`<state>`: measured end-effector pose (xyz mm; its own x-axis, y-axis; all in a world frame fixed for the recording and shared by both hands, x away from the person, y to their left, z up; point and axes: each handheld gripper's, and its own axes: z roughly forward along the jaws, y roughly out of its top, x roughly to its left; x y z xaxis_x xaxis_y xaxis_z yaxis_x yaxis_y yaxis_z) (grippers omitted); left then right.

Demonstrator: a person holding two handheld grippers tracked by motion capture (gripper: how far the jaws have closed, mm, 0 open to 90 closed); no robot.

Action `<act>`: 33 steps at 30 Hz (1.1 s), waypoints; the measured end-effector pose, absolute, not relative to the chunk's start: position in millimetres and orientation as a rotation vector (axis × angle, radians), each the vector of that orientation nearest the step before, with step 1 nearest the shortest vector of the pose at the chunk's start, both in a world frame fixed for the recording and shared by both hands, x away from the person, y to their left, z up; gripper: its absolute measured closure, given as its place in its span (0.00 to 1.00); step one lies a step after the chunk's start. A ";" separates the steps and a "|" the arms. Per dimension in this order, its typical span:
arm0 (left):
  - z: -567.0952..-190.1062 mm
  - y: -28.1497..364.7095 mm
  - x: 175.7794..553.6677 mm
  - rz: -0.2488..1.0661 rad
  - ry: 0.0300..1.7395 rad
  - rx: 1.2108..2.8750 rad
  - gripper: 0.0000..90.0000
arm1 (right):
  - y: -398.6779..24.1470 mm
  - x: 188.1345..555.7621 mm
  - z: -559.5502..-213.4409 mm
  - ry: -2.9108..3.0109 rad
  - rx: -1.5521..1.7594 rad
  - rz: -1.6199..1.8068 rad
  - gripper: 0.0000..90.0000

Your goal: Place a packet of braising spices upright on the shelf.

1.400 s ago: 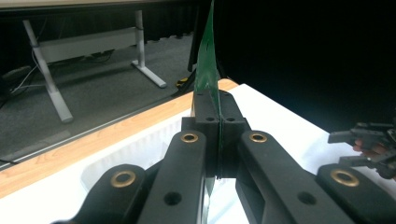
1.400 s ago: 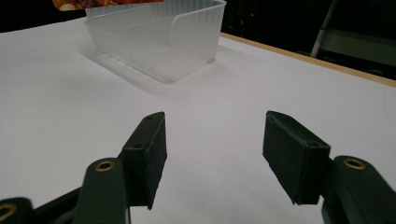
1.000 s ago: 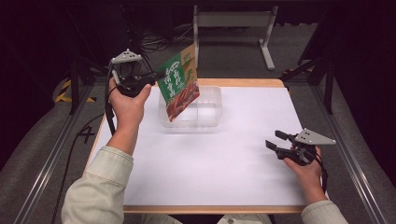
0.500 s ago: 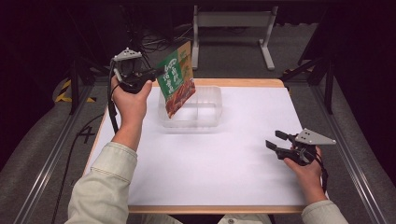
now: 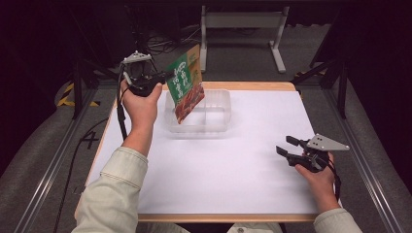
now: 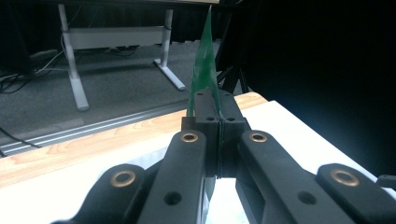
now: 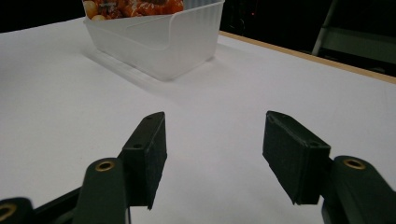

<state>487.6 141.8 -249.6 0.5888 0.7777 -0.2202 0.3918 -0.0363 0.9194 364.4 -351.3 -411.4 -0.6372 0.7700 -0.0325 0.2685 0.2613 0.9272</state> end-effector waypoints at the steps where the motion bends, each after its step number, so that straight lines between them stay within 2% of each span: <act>1: -249.6 141.8 487.6 0.412 0.989 1.651 1.00 | -351.3 364.4 -411.4 2.051 0.938 1.363 0.45; 33: -278.1 127.0 495.7 0.398 1.031 1.691 1.00 | -349.6 364.0 -411.9 2.060 0.927 1.354 0.44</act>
<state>495.7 127.0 -278.1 0.5708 0.7901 -0.2233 0.4358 -0.0610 0.8980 364.0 -349.6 -411.9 -0.6419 0.7657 -0.0411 0.2659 0.2726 0.9246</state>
